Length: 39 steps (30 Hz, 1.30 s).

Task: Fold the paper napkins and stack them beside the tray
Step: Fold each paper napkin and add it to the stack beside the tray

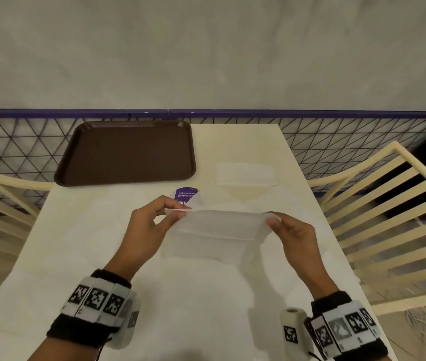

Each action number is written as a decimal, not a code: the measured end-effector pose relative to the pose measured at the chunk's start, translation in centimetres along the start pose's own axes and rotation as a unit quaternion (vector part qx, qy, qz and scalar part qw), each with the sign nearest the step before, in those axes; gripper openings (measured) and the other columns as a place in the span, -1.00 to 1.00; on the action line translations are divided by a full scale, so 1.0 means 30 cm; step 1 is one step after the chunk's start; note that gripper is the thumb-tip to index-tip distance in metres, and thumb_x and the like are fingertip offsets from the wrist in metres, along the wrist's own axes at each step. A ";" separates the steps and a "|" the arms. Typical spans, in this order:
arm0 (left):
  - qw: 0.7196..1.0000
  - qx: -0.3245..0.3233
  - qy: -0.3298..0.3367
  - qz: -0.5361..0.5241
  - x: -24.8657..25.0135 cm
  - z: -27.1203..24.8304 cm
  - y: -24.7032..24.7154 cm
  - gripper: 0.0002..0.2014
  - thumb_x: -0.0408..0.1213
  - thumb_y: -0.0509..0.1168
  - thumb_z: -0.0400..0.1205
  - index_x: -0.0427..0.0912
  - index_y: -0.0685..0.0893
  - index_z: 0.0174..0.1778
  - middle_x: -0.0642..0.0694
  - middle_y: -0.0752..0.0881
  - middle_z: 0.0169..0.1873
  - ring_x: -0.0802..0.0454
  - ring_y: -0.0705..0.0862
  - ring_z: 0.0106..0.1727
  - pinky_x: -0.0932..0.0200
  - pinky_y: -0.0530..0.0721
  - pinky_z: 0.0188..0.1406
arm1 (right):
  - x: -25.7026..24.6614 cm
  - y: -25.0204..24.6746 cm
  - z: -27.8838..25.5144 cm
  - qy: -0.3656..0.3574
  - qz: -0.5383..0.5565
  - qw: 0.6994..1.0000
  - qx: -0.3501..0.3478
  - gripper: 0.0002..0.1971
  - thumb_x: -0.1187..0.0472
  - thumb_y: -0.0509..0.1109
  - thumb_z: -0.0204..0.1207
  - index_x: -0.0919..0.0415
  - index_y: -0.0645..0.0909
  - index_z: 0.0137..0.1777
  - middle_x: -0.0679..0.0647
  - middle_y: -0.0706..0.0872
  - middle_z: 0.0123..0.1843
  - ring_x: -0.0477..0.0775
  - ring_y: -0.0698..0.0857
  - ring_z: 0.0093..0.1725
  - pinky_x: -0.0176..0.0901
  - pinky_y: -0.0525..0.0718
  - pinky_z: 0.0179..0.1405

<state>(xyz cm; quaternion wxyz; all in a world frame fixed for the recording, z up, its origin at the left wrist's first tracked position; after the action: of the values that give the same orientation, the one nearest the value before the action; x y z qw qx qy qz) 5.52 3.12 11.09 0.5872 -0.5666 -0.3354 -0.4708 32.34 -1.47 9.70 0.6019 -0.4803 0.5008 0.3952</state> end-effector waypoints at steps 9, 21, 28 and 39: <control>0.992 -0.121 -0.011 0.033 -0.172 -0.289 0.047 -0.81 -0.28 0.35 0.60 0.16 0.57 -0.18 0.30 0.80 -0.12 0.30 0.74 0.03 0.36 0.62 0.12 | 0.203 -0.014 -0.222 0.096 -0.037 0.990 -0.094 -0.72 0.40 0.41 0.45 -0.02 0.82 -0.23 -0.16 0.82 -0.03 -0.26 0.71 0.12 -0.44 0.53 0.25; 0.980 -0.034 -0.137 0.138 -0.361 -0.238 0.069 -0.72 -0.29 0.43 0.52 0.17 0.52 -0.33 0.27 0.70 -0.50 0.40 0.63 -0.37 0.53 0.47 -0.39 | 0.344 0.071 -0.130 0.108 -0.173 0.978 -0.046 -0.66 0.19 0.40 0.53 0.13 0.51 -0.49 -0.06 0.48 -0.53 -0.17 0.37 -0.51 -0.29 0.33 -0.45; 0.956 -0.008 -0.067 0.285 -0.362 -0.206 0.104 -0.60 0.03 0.18 0.65 -0.10 0.54 0.33 0.01 0.61 0.23 -0.01 0.56 0.29 0.17 0.47 0.30 | 0.383 0.084 -0.051 0.099 -0.392 0.913 -0.057 -0.62 -0.03 0.33 0.54 0.02 0.51 0.33 -0.06 0.62 0.21 0.03 0.49 0.28 -0.05 0.42 0.25; 0.846 -0.292 0.109 0.433 -0.506 -0.423 0.352 -0.35 0.10 -0.25 0.72 -0.26 -0.11 0.63 -0.14 -0.14 0.65 0.00 -0.09 0.65 0.16 -0.04 0.52 | 0.506 0.289 -0.343 -0.112 -0.549 0.775 -0.293 -0.37 -0.24 -0.18 0.65 0.08 0.01 0.63 0.02 -0.06 0.68 -0.01 0.00 0.65 -0.11 -0.02 0.51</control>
<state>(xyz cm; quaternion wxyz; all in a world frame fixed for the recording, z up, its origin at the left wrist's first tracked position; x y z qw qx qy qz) 8.57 -7.60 -8.37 0.5716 -0.7446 0.1630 -0.3037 24.56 -9.62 -7.18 0.5986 -0.7790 -0.0590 0.1769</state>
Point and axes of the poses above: each hand's wrist, its own z-axis towards the middle knuckle, its own y-axis out of the palm, x = y × z, the point moved 3 cm from there along z, towards the middle knuckle
